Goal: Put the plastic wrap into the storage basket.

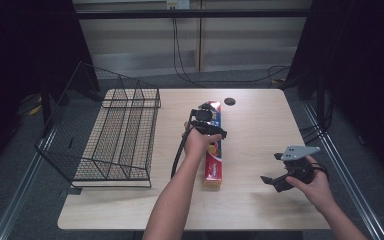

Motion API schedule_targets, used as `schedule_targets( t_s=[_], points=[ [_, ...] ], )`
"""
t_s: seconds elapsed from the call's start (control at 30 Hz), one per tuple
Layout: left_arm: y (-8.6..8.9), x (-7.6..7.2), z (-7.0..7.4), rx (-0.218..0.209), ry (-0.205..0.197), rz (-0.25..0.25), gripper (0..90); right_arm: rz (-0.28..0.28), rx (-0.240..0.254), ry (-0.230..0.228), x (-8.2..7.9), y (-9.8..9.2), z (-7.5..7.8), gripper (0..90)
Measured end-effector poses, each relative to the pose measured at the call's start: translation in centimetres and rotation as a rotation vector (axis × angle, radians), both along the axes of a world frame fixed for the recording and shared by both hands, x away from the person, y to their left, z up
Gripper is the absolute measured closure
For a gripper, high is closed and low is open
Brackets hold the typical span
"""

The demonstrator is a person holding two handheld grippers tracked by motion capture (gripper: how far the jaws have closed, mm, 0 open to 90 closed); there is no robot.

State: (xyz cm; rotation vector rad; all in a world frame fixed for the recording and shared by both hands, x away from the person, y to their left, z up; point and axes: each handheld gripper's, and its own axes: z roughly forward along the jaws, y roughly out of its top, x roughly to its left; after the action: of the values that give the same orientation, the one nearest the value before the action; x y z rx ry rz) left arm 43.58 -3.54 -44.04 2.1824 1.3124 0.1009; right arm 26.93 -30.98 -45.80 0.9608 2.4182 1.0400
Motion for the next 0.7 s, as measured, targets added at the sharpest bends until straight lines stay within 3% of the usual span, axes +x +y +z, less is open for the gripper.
schedule_targets(
  t_s=[0.23, 0.5, 0.7],
  points=[
    [-0.4, 0.2, -0.4, 0.016, 0.017, -0.011, 9.6, -0.001, 0.000, -0.001, 0.0, 0.0, 0.0, 3.3],
    [-0.7, 0.6, -0.8, 0.008, 0.028, 0.012, 13.2, 0.004, 0.001, 0.000, 0.1, 0.0, 0.0, 3.4],
    [-1.1, 0.6, -1.2, 0.041, 0.024, 0.006, 14.7, 0.002, 0.004, -0.001, 0.0, 0.0, 0.1, 3.5]
  ],
)
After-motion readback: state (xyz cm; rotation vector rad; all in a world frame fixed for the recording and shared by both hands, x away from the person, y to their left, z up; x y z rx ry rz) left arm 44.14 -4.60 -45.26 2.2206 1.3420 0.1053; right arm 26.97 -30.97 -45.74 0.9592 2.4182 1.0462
